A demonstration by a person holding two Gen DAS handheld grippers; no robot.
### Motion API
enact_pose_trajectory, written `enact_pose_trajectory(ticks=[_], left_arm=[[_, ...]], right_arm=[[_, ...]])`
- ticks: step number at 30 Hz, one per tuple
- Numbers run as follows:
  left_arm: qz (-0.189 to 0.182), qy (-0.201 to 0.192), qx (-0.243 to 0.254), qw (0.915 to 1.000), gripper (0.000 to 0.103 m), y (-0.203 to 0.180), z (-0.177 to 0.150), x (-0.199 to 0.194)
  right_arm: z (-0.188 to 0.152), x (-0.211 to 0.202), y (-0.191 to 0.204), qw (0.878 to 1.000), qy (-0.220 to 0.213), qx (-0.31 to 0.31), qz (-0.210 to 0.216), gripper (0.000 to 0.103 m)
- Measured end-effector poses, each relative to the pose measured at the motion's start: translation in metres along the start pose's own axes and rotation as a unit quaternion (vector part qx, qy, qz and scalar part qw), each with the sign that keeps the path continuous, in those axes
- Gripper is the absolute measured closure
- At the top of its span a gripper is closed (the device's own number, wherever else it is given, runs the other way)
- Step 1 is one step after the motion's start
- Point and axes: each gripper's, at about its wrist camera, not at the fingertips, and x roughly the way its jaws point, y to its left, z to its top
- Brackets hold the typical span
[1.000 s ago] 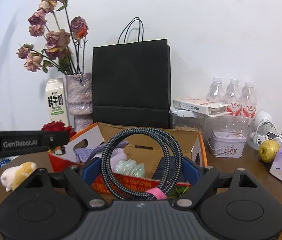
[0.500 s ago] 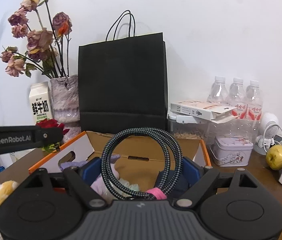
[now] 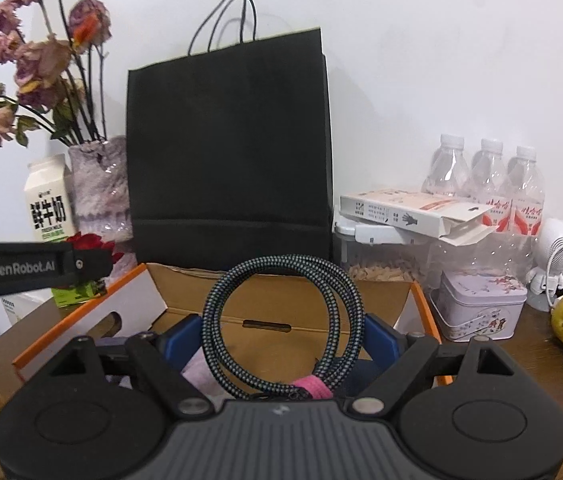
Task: Organize objects
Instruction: 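Lower the rose and cable into the box and open both grippers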
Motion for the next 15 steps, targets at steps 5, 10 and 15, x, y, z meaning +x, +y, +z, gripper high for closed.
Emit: enact_pose_trajectory(ticks=[5,10,15], left_arm=[[0.015,-0.003,0.005,0.9999,0.0,0.0,-0.004,0.008],[0.017,0.0,0.005,0.9998,0.0,0.001,-0.005,0.007],[0.018,-0.005,0.0,0.9998,0.0,0.001,-0.005,0.002]], right_arm=[[-0.005,0.014,-0.009,1.0,0.012,0.021,0.006,0.002],[-0.008,0.015,-0.014,0.999,0.019,0.027,-0.009,0.0],[-0.01,0.015,-0.016,0.999,0.027,0.032,-0.01,0.0]])
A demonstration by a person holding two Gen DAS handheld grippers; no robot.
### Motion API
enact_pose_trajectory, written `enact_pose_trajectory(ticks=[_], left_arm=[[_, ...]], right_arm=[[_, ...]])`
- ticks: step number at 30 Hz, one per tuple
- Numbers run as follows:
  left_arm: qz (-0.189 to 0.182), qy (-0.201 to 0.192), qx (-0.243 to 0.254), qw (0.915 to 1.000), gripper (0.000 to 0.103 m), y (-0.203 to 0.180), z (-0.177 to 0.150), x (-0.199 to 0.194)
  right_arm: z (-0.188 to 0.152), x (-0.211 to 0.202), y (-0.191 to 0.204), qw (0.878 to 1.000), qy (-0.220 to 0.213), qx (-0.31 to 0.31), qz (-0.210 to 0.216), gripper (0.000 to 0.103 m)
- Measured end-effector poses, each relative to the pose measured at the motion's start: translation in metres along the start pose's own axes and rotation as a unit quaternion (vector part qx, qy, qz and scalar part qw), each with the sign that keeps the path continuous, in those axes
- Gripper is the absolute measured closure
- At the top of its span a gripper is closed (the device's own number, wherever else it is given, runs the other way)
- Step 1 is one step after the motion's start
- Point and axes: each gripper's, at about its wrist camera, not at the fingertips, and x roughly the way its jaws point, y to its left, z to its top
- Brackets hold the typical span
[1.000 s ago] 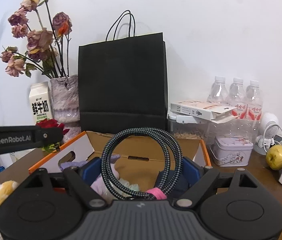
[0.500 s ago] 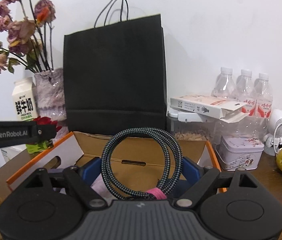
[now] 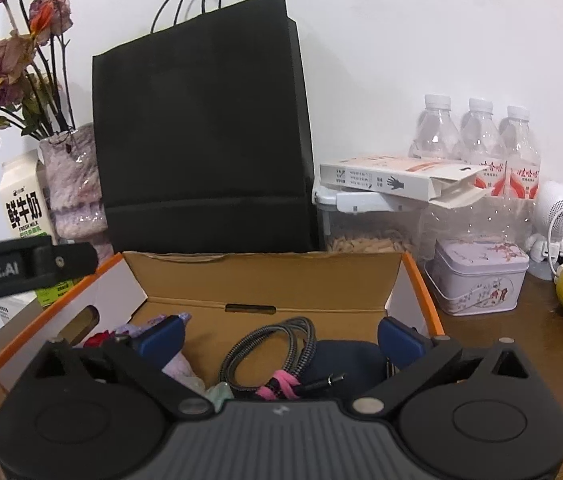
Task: Organize objects
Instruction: 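Lower the rose and cable into the box and open both grippers, then withdraw both grippers from the box toward the sponge cube and bottle cap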
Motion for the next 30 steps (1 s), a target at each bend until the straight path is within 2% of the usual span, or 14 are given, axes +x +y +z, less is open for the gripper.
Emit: enact_pose_trajectory(ticks=[6,12,30], left_arm=[[-0.01,0.01,-0.007,0.9999,0.0,-0.001,-0.001,-0.005],[-0.019,-0.002,-0.007,0.9998,0.0,-0.001,0.0,-0.025],[-0.018,-0.019,-0.012,0.9996,0.0,0.024,-0.002,-0.109]], right_arm=[[0.0,-0.005,-0.001,1.0,0.001,0.004,0.003,0.0],[0.005,-0.018,0.0,1.0,-0.006,0.01,0.009,0.0],[-0.004,-0.099,0.015,0.999,-0.025,-0.025,0.015,0.0]])
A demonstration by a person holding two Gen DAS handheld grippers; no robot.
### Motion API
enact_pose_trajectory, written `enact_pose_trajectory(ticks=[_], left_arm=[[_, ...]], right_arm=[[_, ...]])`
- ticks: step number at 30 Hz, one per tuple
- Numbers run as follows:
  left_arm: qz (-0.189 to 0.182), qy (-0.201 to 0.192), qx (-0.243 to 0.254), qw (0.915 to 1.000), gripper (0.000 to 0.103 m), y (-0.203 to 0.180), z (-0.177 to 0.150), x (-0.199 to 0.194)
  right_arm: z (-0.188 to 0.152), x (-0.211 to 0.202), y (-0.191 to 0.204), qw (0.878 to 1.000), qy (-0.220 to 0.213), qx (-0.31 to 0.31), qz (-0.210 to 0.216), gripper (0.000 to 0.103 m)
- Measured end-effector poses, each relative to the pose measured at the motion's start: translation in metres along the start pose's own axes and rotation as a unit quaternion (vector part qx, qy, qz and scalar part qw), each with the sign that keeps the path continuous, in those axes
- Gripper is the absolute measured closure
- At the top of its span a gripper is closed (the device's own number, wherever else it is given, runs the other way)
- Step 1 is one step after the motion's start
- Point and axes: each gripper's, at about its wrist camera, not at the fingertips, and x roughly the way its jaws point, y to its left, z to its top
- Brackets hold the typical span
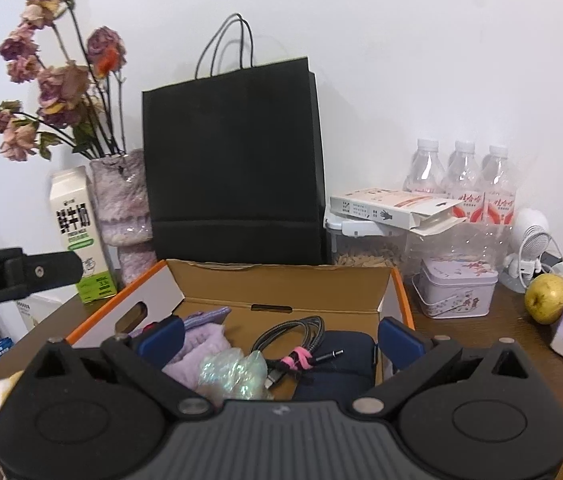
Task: Organize objects
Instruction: 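Withdraw both grippers from the box toward the sponge cube and bottle cap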
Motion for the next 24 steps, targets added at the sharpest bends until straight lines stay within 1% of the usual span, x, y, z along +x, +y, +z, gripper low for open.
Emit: enact_pose_trajectory(ticks=[6,15,24], left_arm=[[0.004,-0.003,0.003,1.0,0.0,0.009,-0.006,-0.034],[0.01,0.006,0.02,0.9997,0.0,0.021,-0.026,-0.085],[0.023,0.018,0.047,0.9985,0.0,0.035,-0.049,-0.127]], right_arm=[[-0.009,-0.033,0.004,1.0,-0.006,-0.013,0.004,0.0],[-0.027,-0.087,0.001,1.0,-0.014,-0.016,0.013,0.0],[-0.06,-0.141,-0.002,0.999,-0.003,-0.052,0.008,0.0]])
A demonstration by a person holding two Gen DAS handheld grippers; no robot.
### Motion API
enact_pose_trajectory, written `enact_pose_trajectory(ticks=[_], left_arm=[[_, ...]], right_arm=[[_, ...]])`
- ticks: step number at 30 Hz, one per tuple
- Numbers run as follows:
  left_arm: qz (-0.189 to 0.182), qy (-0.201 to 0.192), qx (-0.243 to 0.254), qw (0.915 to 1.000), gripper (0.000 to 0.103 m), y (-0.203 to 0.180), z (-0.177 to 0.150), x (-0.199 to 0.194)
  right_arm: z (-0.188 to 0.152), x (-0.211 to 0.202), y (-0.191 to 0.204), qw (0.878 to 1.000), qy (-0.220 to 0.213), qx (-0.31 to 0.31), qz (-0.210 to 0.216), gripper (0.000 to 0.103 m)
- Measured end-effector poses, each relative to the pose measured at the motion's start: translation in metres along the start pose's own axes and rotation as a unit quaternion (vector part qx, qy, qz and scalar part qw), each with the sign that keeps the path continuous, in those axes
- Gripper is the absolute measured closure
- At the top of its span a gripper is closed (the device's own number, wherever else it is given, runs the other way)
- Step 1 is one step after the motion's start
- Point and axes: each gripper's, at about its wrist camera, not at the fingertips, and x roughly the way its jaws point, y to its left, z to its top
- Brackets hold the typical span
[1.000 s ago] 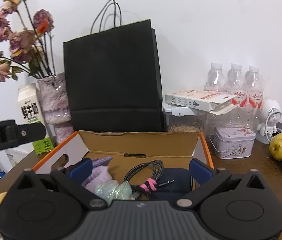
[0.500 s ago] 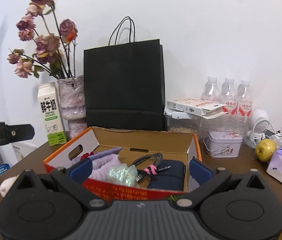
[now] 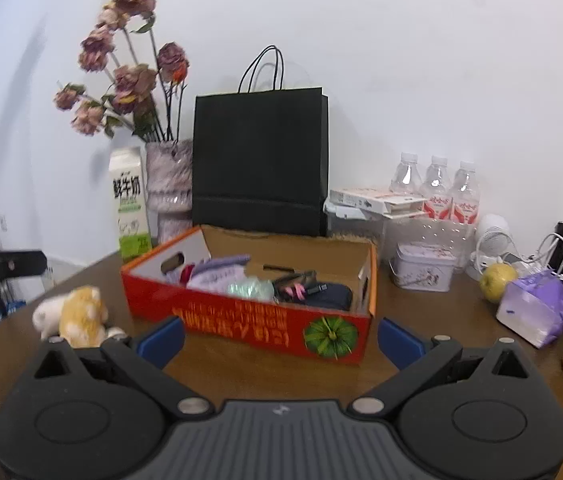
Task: Organize objects
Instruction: 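Withdraw both grippers from the box toward the sponge cube and bottle cap, then grasp the yellow sponge cube with the left gripper while the right gripper grasps the white cap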
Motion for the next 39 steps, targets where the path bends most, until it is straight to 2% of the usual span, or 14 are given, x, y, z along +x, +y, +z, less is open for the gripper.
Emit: enact_pose_trajectory(ticks=[10,16,20,24,29,34,36,38,39], left_arm=[[-0.007,0.025,0.003,0.9997,0.0,0.017,-0.03,-0.033],[-0.006,0.044,0.023,0.9988,0.0,0.018,-0.046,-0.043],[-0.014,0.054,0.032,0.9979,0.0,0.013,-0.056,-0.047],[-0.024,0.064,0.028,0.9972,0.0,0.006,-0.064,-0.048],[-0.024,0.077,0.034,0.9961,0.0,-0.006,-0.07,-0.045],[-0.018,0.085,0.034,0.9957,0.0,-0.014,-0.072,-0.043],[-0.015,0.087,0.038,0.9954,0.0,-0.017,-0.072,-0.04],[-0.014,0.089,0.039,0.9951,0.0,-0.021,-0.072,-0.038],[-0.014,0.09,0.039,0.995,0.0,-0.023,-0.071,-0.037]], right_arm=[[-0.048,-0.046,-0.019,0.999,0.041,-0.023,-0.002,0.0],[-0.078,-0.063,-0.047,0.996,0.075,-0.026,-0.028,0.0],[-0.09,-0.063,-0.071,0.995,0.091,-0.018,-0.045,0.0],[-0.096,-0.046,-0.094,0.993,0.107,-0.003,-0.055,0.001],[-0.1,-0.016,-0.109,0.989,0.134,0.001,-0.054,0.014],[-0.101,0.005,-0.118,0.989,0.136,0.021,-0.05,0.027],[-0.1,0.007,-0.119,0.99,0.133,0.027,-0.041,0.037],[-0.099,0.008,-0.119,0.991,0.13,0.028,-0.034,0.057],[-0.099,0.008,-0.118,0.991,0.129,0.026,-0.03,0.062]])
